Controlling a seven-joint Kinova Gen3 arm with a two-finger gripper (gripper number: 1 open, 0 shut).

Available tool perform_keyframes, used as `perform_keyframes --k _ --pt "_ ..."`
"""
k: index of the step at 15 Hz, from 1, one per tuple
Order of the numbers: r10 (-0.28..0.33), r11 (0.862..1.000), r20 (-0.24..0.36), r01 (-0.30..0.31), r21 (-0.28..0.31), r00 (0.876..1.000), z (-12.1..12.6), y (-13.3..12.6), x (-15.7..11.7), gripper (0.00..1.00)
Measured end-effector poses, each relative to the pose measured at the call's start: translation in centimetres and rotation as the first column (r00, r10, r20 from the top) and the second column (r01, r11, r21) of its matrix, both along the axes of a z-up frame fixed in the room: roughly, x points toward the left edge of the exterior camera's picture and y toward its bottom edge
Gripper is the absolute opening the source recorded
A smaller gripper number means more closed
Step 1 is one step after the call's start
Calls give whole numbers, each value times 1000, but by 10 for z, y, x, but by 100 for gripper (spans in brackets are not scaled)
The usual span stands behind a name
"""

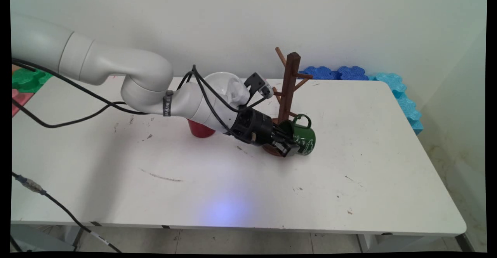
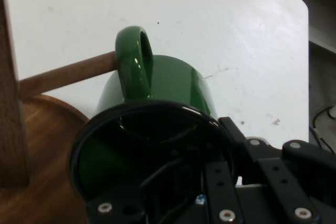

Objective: Place the picked object on the table

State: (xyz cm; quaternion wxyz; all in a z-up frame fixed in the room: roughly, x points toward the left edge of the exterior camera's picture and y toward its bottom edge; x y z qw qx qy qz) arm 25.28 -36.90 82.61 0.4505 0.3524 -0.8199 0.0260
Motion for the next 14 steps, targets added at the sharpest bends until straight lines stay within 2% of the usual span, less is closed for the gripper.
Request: perform_keyframes --k 14 --pt "-20 1000 4 20 -17 1000 5 -3 -3 0"
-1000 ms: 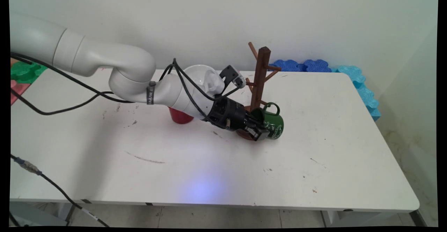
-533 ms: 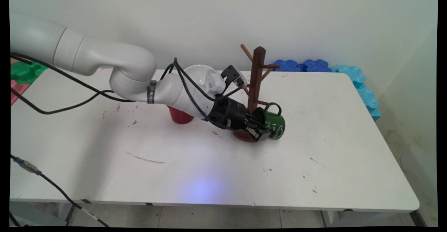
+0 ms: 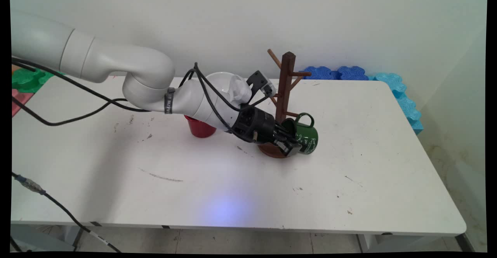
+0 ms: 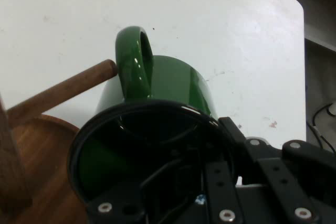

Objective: Place the picked object on the table

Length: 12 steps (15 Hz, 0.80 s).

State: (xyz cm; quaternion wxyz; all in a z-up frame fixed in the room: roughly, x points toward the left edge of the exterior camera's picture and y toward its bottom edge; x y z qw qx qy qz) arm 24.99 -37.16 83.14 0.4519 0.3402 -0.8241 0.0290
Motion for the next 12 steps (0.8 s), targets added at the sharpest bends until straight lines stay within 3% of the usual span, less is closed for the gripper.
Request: perform_keyframes --k 12 --pt "-48 999 49 48 14 998 15 18 11 0"
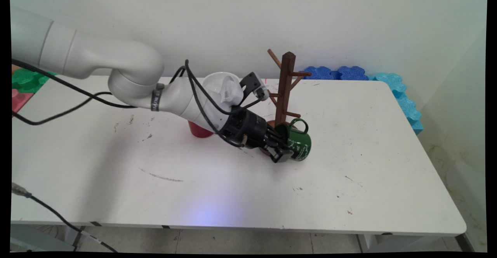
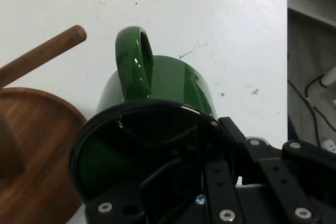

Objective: Place the picked object on the table

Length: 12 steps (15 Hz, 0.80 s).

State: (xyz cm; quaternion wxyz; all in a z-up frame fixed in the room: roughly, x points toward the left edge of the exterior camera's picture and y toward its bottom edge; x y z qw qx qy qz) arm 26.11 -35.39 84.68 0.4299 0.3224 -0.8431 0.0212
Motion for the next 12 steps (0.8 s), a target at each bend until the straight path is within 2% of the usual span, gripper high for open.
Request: perform_keyframes --k 6,12 --pt "-39 999 83 41 -27 996 17 6 19 0" --pt "-82 995 183 91 -42 980 34 12 44 0"
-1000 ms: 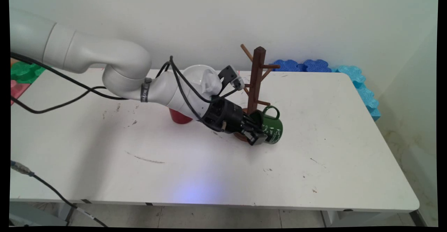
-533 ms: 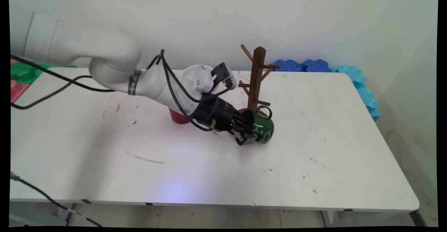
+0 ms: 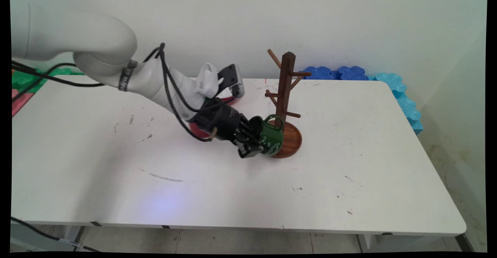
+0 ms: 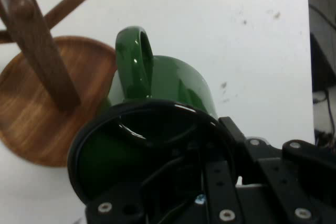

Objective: Place the picked object on the table

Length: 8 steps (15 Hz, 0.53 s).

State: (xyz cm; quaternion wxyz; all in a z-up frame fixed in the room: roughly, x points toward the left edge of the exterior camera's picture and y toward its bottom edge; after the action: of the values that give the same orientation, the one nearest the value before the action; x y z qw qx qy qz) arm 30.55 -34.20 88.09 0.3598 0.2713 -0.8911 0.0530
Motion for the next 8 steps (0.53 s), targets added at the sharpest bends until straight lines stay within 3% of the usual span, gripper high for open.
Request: perform_keyframes --k 8 --pt "-84 996 136 85 0 987 12 9 36 0"
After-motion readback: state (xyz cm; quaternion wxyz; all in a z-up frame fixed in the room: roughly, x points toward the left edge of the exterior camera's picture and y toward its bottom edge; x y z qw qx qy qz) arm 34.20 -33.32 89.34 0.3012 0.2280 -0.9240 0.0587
